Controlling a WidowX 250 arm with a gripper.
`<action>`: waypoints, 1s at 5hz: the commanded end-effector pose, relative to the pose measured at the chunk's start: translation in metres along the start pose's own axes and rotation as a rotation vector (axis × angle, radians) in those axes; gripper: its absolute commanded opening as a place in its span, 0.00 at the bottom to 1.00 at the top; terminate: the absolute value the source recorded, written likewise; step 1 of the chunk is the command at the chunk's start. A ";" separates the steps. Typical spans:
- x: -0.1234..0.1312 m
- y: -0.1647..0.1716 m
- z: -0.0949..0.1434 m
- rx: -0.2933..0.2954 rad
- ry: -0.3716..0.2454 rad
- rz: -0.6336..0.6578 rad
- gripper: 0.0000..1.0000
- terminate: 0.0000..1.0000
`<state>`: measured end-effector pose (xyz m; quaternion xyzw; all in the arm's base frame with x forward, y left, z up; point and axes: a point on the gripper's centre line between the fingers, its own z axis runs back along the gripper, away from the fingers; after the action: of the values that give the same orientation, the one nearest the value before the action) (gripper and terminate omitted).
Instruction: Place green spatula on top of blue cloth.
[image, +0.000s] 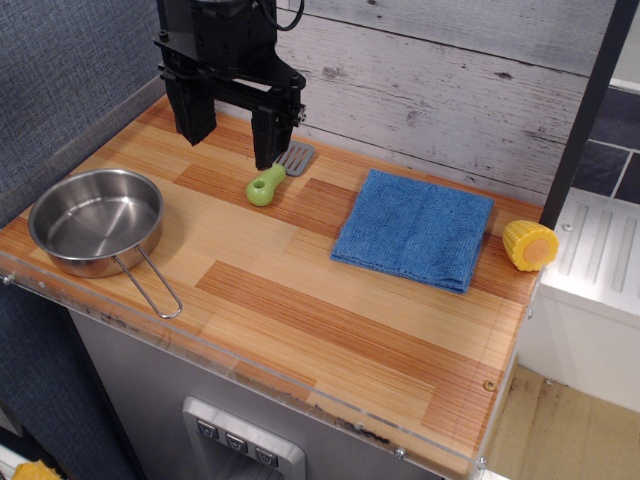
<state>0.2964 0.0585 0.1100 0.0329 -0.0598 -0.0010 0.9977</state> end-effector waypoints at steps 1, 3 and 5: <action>0.000 0.000 0.000 0.000 0.000 0.000 1.00 0.00; 0.058 0.044 -0.034 0.001 -0.082 0.031 1.00 0.00; 0.085 0.071 -0.068 0.016 -0.059 0.038 1.00 0.00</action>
<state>0.3828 0.1263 0.0383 0.0301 -0.0662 0.0131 0.9973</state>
